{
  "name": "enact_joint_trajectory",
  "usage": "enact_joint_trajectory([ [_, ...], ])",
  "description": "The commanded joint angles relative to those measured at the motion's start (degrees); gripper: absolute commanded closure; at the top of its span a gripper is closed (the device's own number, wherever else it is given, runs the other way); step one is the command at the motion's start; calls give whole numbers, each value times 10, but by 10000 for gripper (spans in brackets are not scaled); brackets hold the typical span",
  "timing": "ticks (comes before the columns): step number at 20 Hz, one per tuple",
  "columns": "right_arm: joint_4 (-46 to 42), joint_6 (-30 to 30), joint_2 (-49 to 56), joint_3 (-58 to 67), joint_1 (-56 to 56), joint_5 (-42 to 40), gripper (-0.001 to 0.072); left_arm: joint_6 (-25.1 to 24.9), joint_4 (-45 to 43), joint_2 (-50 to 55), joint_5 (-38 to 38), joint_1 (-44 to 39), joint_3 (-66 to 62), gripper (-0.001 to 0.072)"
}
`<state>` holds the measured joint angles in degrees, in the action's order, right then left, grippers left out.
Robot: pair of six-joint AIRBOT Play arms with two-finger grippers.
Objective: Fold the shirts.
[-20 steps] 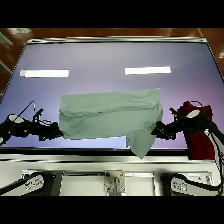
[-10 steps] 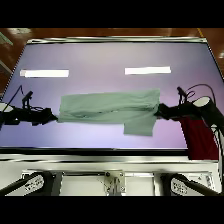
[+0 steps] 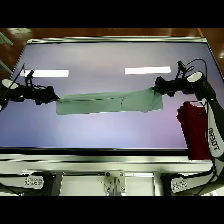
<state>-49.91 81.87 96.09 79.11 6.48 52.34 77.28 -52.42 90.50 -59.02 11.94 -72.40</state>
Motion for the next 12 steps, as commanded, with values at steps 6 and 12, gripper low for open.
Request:
enact_joint_trajectory([
  [6,-136,-45,57,57,33,13,12,19,0,90,-82,16,-78,167],
  [12,-71,-52,102,59,75,163,10,14,14,59,-163,9,-85,169],
])
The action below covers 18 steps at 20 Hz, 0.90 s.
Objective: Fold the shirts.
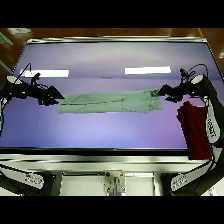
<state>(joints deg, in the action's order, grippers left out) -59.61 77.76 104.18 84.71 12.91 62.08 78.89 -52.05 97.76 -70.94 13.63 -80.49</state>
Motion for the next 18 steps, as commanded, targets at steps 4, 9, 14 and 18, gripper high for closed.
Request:
enact_joint_trajectory([
  [4,108,-9,62,3,-7,49,13,-4,11,-50,-40,-54,-4,169],
  [9,150,-33,59,3,-23,47,648,-4,11,-56,36,-121,-4,524],
  [14,150,-43,-73,3,-23,83,649,2,12,-30,161,-233,-4,669],
  [18,143,-16,-194,3,-23,175,649,9,58,14,198,-326,-4,670],
])
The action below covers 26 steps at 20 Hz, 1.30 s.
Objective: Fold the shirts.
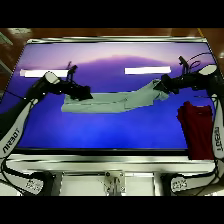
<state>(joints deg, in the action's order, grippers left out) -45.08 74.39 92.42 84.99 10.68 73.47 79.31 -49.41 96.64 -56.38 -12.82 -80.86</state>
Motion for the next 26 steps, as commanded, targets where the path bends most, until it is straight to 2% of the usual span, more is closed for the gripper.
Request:
enact_joint_trajectory([
  [1,-9,28,-103,0,-1,78,649,5,58,35,76,-83,0,670],
  [6,-26,89,-209,0,-1,118,649,-10,213,97,162,-198,-1,670],
  [10,-34,120,-240,0,-22,134,649,-83,371,141,204,-281,-4,670],
  [12,-41,122,-238,0,-52,130,648,-107,395,154,205,-292,-10,672],
  [14,-75,132,-235,0,-87,104,648,-107,355,147,206,-273,-9,675],
  [16,-108,143,-223,0,-131,71,649,-90,261,123,208,-228,-4,676],
  [21,-106,139,-126,0,-268,-77,648,57,-106,10,98,-13,5,676],
  [22,-95,136,-98,0,-294,-116,648,71,-151,-19,77,31,5,675],
  [25,3,110,-4,0,-355,-223,647,73,-190,-110,38,150,5,675],
  [26,46,103,27,0,-370,-249,622,74,-190,-134,32,177,5,674],
])
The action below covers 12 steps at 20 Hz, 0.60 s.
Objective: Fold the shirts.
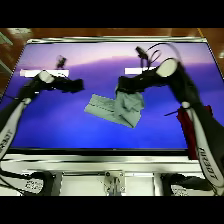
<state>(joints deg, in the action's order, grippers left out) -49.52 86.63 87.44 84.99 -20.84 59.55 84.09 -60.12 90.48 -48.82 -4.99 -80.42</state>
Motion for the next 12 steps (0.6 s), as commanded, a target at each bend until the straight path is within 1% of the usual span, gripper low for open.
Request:
enact_joint_trajectory([
  [1,136,-23,108,0,-68,-130,466,26,-83,-96,-49,121,0,674],
  [2,185,-26,139,0,-76,-138,126,26,-83,-114,-55,136,0,674],
  [3,225,-40,161,0,-76,-133,75,25,-83,-130,-59,147,0,673],
  [4,244,-43,175,0,-72,-118,75,21,-83,-142,-65,152,0,673],
  [5,237,-43,177,0,-62,-92,76,16,-83,-151,-73,152,0,673],
  [8,161,-42,149,0,-5,16,76,4,-83,-161,-90,147,0,673],
  [10,66,-20,111,0,49,89,76,4,-82,-161,-93,145,0,673],
  [12,-81,19,71,0,104,171,75,4,-82,-161,-104,145,0,673],
])
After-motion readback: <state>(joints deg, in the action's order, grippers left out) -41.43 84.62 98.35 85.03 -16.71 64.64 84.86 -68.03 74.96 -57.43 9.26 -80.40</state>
